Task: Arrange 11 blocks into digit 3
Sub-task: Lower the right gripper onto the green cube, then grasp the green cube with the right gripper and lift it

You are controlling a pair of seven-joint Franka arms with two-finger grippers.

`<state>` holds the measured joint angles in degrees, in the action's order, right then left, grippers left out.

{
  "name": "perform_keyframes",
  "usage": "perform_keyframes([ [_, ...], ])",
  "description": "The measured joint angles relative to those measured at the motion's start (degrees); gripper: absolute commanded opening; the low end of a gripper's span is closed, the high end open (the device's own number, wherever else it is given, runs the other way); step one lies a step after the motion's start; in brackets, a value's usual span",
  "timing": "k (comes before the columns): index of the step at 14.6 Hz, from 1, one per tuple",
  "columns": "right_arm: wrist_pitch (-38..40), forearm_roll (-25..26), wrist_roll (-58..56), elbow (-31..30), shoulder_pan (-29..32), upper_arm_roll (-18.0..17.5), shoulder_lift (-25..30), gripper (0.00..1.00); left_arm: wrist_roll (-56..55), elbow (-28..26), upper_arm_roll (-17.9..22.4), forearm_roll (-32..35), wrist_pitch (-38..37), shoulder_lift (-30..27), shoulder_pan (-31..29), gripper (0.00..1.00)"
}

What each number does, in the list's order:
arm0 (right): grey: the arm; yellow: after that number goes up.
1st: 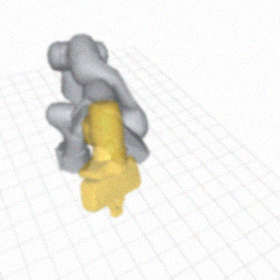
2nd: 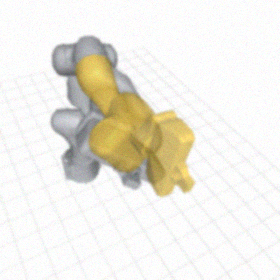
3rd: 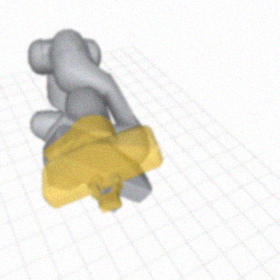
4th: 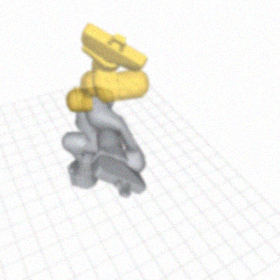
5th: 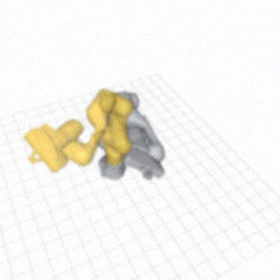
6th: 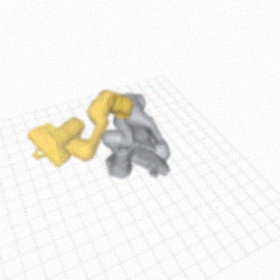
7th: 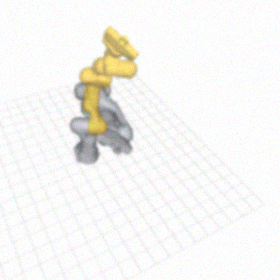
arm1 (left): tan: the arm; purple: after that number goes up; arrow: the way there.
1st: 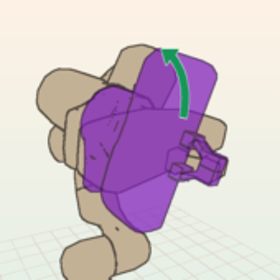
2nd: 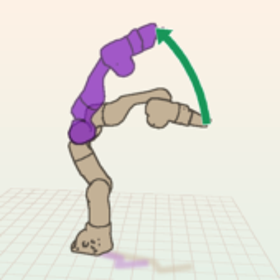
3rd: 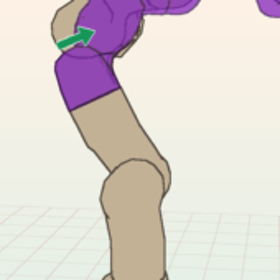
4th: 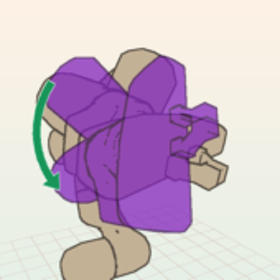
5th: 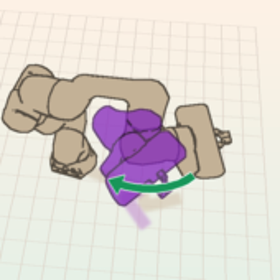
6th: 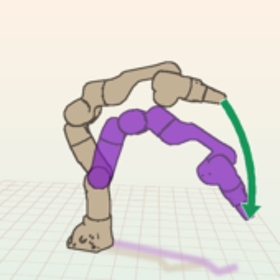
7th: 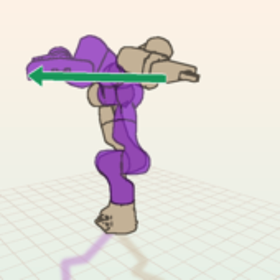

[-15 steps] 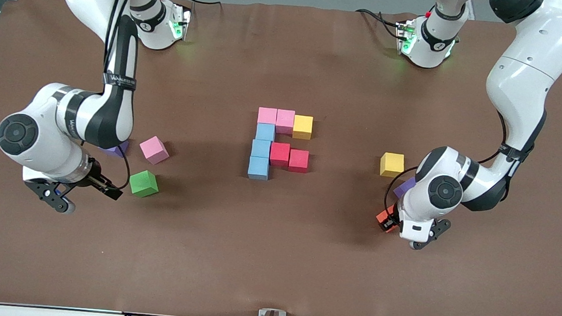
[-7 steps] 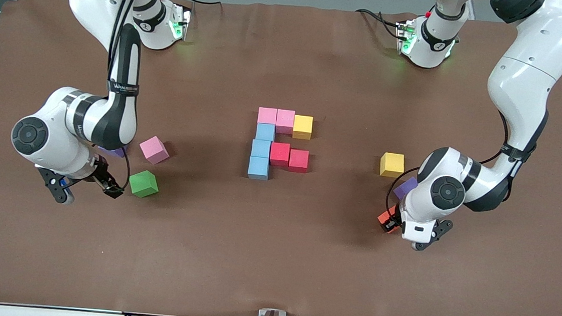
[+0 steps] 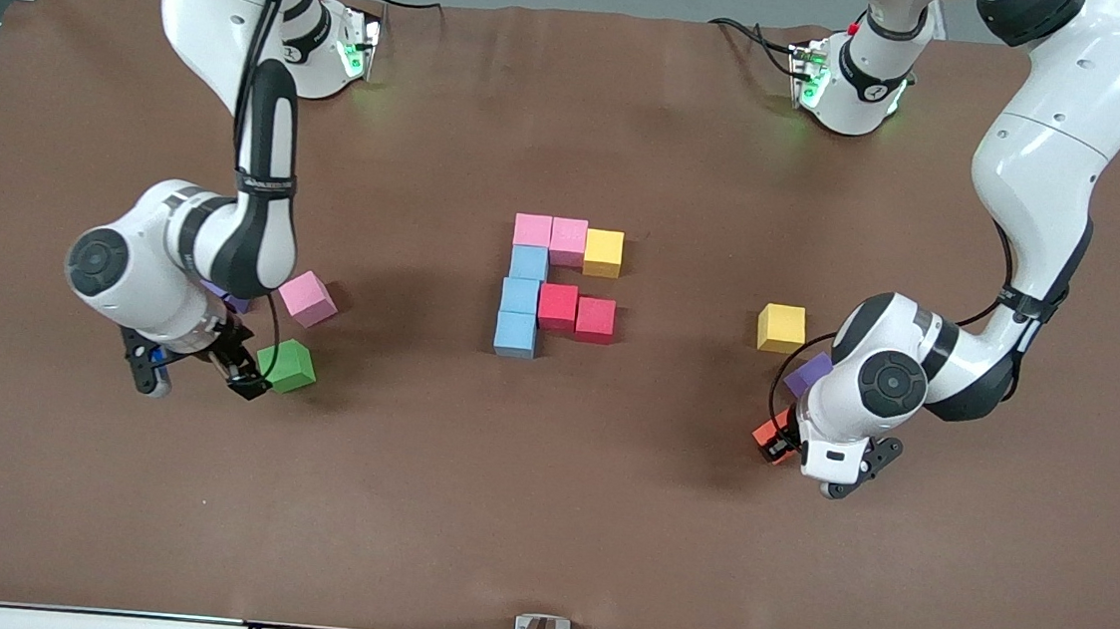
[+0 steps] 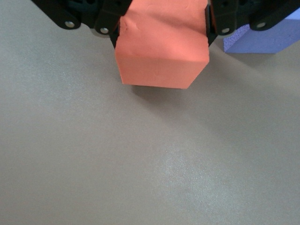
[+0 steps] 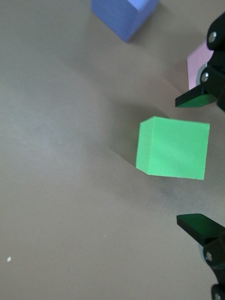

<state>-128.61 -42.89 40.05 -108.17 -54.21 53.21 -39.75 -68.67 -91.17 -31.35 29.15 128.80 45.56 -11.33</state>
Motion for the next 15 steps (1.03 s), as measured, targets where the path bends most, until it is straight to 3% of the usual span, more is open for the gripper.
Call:
perform_keyframes([
  [11, -2.27, -0.01, 3.14, -0.62, 1.62, -3.75, -2.74, 0.97, 0.0, 0.0, 0.06, 0.0, -0.05, 0.0, -0.02, 0.44],
  [13, -2.35, -0.01, 3.12, -0.62, 2.98, -4.96, -2.78, 0.84, 0.0, 0.0, 0.07, 0.0, -0.06, 0.0, -0.02, 0.44],
  [15, -2.36, -0.01, 2.85, -0.62, 3.91, -5.85, -2.79, 0.54, 0.0, 0.0, 0.07, 0.0, -0.06, 0.0, -0.02, 0.44],
])
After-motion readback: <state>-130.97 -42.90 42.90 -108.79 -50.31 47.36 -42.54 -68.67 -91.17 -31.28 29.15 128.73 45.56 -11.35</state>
